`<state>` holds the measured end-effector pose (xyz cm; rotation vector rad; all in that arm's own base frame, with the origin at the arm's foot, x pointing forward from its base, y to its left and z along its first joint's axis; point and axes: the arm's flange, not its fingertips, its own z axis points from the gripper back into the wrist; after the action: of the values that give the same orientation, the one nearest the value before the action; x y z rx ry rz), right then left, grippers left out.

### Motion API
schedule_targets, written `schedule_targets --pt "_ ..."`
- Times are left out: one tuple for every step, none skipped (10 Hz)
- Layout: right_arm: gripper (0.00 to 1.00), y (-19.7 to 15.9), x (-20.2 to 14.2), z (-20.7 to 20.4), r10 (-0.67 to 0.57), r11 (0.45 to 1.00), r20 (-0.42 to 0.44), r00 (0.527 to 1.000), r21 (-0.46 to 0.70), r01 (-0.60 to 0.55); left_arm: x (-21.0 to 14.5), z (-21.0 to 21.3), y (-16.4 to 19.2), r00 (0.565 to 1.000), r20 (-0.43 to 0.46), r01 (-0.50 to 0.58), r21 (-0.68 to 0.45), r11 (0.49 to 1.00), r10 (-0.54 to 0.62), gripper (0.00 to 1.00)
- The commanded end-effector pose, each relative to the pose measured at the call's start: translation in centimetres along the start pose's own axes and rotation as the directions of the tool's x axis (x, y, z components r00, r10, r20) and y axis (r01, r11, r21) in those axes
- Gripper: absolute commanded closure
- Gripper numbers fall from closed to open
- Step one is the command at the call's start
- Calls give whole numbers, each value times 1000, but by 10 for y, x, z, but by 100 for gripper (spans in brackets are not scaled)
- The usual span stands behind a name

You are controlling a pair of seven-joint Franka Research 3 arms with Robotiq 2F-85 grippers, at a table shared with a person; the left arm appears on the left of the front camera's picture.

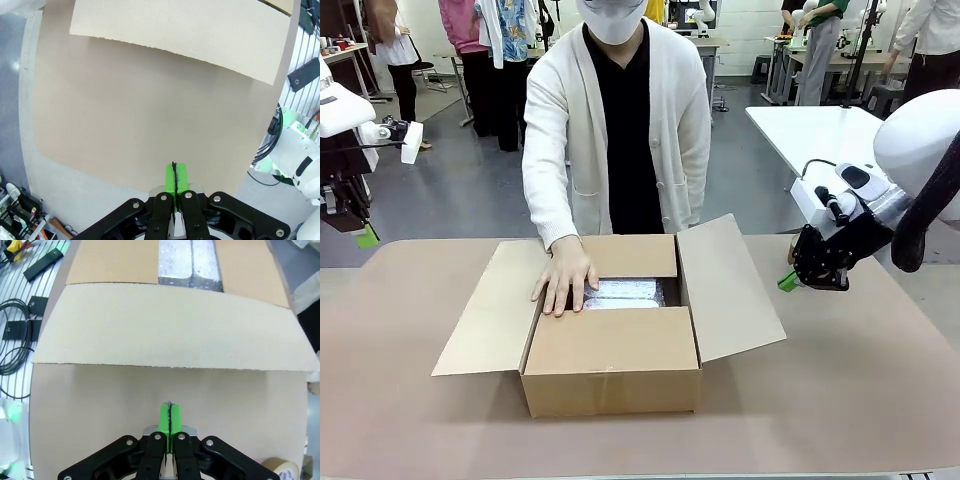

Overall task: Wrap the clocks to prevent damage.
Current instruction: Push the right (or left) flap of the Package Box to close it.

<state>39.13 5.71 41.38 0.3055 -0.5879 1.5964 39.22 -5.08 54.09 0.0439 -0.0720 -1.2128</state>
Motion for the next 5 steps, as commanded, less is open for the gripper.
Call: schedule_targets --pt "99 -2 -2 0 22 1000 28 999 -2 -22 0 0 -2 1000 5 -13 -7 1000 13 100" --pt "99 -2 -2 0 22 1000 28 999 -2 -22 0 0 -2 1000 5 -13 -7 1000 13 100" --pt "99 0 1 2 1 1000 2 1000 -2 -1 0 0 -2 1000 5 -13 -7 1000 13 100" --pt "99 -11 -8 -14 -123 992 92 988 -1 123 0 0 -2 1000 5 -13 -7 1000 13 100" --pt "99 -16 -13 -27 -183 983 118 976 4 184 0 0 -2 1000 5 -13 -7 1000 13 100"
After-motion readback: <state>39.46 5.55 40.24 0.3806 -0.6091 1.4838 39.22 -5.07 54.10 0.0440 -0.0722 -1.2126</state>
